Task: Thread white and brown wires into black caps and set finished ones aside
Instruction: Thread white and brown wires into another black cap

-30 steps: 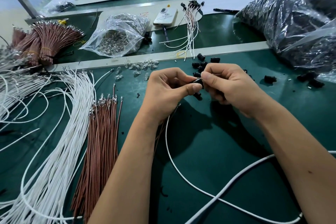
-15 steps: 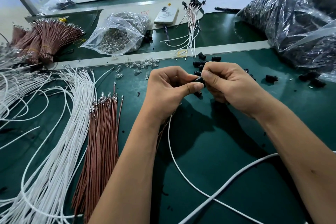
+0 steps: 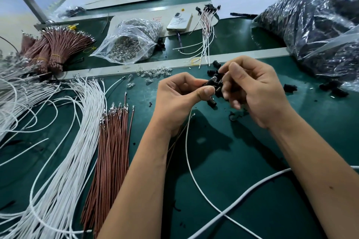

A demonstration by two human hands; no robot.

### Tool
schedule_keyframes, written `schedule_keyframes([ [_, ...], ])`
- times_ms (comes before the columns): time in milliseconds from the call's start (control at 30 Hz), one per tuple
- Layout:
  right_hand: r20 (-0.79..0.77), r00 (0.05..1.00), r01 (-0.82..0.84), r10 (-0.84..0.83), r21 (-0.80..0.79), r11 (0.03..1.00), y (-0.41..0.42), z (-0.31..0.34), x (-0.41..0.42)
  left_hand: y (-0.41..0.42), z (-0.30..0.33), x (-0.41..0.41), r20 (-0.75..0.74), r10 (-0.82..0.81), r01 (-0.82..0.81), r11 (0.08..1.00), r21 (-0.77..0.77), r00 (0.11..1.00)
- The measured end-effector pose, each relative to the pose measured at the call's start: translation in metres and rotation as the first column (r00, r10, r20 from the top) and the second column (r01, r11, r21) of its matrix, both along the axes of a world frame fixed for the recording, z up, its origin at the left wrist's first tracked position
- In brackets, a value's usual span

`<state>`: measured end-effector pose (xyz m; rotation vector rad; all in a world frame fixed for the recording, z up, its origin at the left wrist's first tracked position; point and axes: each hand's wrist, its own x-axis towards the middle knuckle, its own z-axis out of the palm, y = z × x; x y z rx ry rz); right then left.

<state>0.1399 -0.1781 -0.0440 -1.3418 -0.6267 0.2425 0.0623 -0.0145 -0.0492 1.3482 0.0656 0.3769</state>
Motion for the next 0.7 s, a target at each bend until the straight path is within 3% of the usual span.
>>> schedule_keyframes([
  [133,0.13,0.991,0.031,-0.03,-0.003,1.0,0.007,-0.002,-0.006,-0.001,0.001,-0.001,0.024,-0.055,0.055,0.998,-0.006,0.998],
  [467,0.056,0.998,-0.025,0.021,0.076,0.997,0.007,0.001,-0.01,-0.014,0.001,0.001,0.007,-0.1,0.1,0.981,-0.168,0.995],
  [700,0.119,0.993,0.008,-0.019,0.09,0.996,0.012,-0.003,-0.011,-0.018,0.0,0.003,0.014,-0.082,0.083,0.952,-0.295,0.997],
])
